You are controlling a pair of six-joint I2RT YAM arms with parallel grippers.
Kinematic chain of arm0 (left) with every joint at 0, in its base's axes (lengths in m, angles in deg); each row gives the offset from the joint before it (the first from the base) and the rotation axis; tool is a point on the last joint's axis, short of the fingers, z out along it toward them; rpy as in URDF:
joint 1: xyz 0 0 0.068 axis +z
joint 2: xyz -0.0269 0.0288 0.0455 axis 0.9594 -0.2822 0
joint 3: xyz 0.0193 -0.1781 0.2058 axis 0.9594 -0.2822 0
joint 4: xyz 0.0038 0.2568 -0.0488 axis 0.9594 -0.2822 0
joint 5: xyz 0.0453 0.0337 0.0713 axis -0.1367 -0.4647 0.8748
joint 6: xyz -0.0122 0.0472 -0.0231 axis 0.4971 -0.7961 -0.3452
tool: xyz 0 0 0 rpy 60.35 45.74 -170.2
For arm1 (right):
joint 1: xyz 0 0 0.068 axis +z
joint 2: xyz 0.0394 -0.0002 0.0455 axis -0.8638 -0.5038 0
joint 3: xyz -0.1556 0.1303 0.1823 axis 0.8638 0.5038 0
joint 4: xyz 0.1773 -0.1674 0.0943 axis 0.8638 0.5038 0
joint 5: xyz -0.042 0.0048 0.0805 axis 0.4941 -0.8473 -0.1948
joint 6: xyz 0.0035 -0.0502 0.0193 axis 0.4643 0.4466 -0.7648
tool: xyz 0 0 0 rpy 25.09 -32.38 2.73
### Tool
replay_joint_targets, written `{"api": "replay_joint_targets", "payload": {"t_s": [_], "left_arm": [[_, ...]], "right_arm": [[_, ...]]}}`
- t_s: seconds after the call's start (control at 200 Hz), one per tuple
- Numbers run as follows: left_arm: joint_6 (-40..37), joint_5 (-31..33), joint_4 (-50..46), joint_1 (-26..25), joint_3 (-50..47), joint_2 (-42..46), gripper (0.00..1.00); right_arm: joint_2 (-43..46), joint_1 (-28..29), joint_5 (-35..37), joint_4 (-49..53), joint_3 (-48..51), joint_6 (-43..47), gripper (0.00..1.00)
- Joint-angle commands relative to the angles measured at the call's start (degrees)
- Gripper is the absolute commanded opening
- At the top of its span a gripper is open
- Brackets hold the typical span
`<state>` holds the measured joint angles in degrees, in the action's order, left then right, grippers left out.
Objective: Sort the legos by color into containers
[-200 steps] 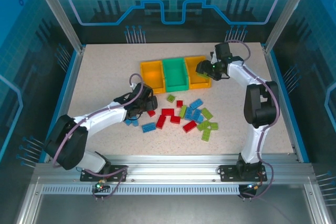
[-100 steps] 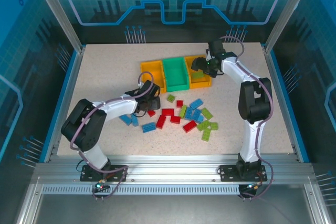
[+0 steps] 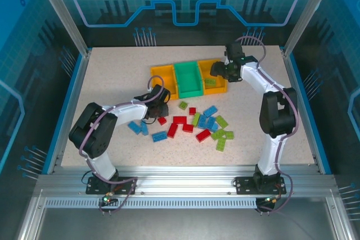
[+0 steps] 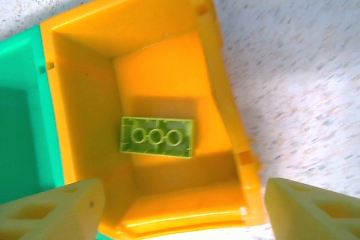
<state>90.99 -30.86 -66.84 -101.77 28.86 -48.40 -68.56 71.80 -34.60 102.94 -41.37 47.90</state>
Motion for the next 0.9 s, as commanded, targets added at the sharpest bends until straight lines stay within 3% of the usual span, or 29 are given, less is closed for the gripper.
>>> {"api": "replay_joint_targets", "payload": {"t_s": [0.0,0.18,0.405,0.475,0.55,0.72,0.895], "left_arm": [[-0.33,-2.06,0.73,0.34,0.58,0.68,0.21],[1.59,-2.5,0.86,0.28,-1.58,4.65,0.18],[1.41,-1.15,0.65,-1.33,-3.28,11.09,0.18],[1.56,-0.29,-1.31,-1.29,-2.24,10.61,0.19],[2.11,0.28,-2.86,-1.31,-1.45,10.21,0.14],[1.86,1.68,-1.8,-1.31,0.28,13.27,0.18],[-1.63,2.91,-4.1,-0.99,9.19,9.59,0.19]], "right_arm": [[0.17,-1.04,6.77,0.41,1.7,6.56,0.67],[-6.06,-3.13,4.01,0.64,-0.39,9.72,0.51],[-9.3,-4.54,-0.24,-1.3,-1.38,11.56,0.43],[-9.33,-4.54,0.05,-1.29,-1.54,11.37,0.43],[-9.18,-4.69,0.46,-0.77,-1.27,10.63,0.34],[-7.53,-4.73,-1.14,-0.84,1.97,10.57,0.17],[-3.79,-4.23,-2.38,-2.5,8.17,9.41,0.15]]}}
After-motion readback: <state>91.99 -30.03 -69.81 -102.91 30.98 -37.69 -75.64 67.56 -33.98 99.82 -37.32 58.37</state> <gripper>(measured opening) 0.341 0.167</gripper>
